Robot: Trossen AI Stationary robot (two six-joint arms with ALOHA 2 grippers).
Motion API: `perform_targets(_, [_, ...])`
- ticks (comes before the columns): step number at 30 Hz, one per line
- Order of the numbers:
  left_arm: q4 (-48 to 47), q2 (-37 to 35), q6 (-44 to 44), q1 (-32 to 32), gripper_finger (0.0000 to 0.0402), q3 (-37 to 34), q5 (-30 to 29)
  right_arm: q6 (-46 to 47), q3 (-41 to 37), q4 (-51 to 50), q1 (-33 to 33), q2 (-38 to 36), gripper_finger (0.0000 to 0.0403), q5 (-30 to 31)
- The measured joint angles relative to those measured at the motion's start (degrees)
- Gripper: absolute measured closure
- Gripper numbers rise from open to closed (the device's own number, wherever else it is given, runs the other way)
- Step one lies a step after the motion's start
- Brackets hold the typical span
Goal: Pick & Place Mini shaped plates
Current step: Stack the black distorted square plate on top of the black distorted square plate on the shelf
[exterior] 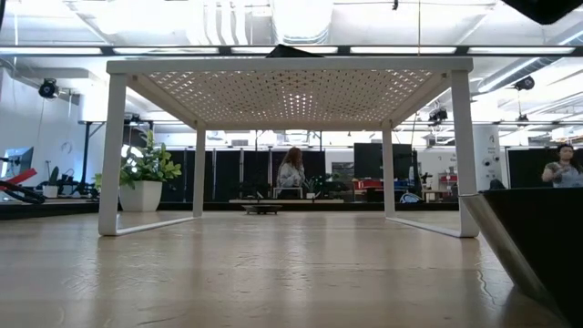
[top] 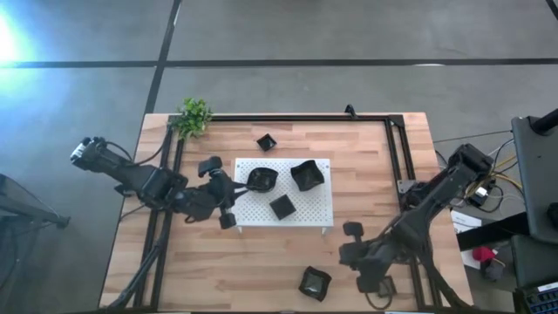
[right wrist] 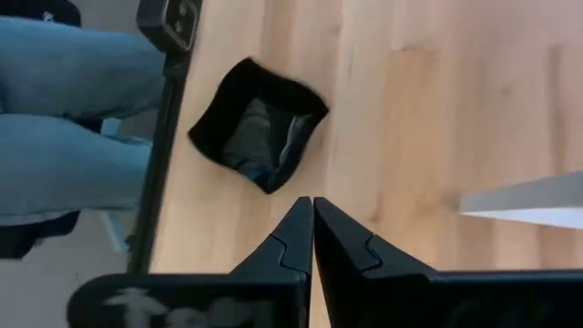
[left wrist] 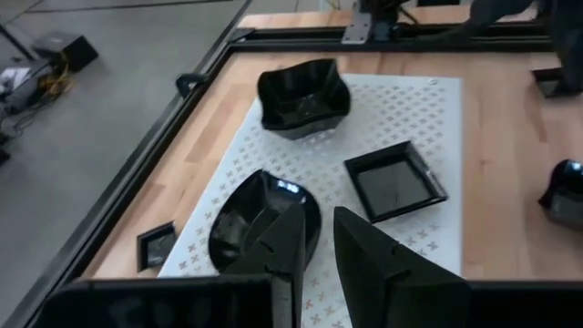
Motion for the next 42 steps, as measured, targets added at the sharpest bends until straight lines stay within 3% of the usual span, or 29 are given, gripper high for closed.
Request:
perform_targets(9, [1.7,0.0,2.3,-1.7,0.0345,0.0,0.6,1.3,3.8,-0.2,-0.1,6.8,0.0384,-0.9])
perform_targets(18, [4.8,0.0,4.3,-2.8,0.0345,0.0,2.5,0.7,7.2,-0.1,-0.2,13.3,0.032,-0.9])
perform_targets(23, [5.0,0.0,4.3,-2.9,0.0345,0.0,2.6,7.7,8.0,0.0,-0.4,16.9,0.0297,-0.7])
perform_targets(31, [5.7,0.0,4.3,-2.9,0.0345,0.0,2.6,14.6,7.7,0.7,-1.3,21.1,0.0291,-0.6])
perform_targets(42, [6.2,0.0,4.2,-2.9,0.0345,0.0,3.3,15.7,7.0,3.5,-1.4,21.7,0.03,-0.6])
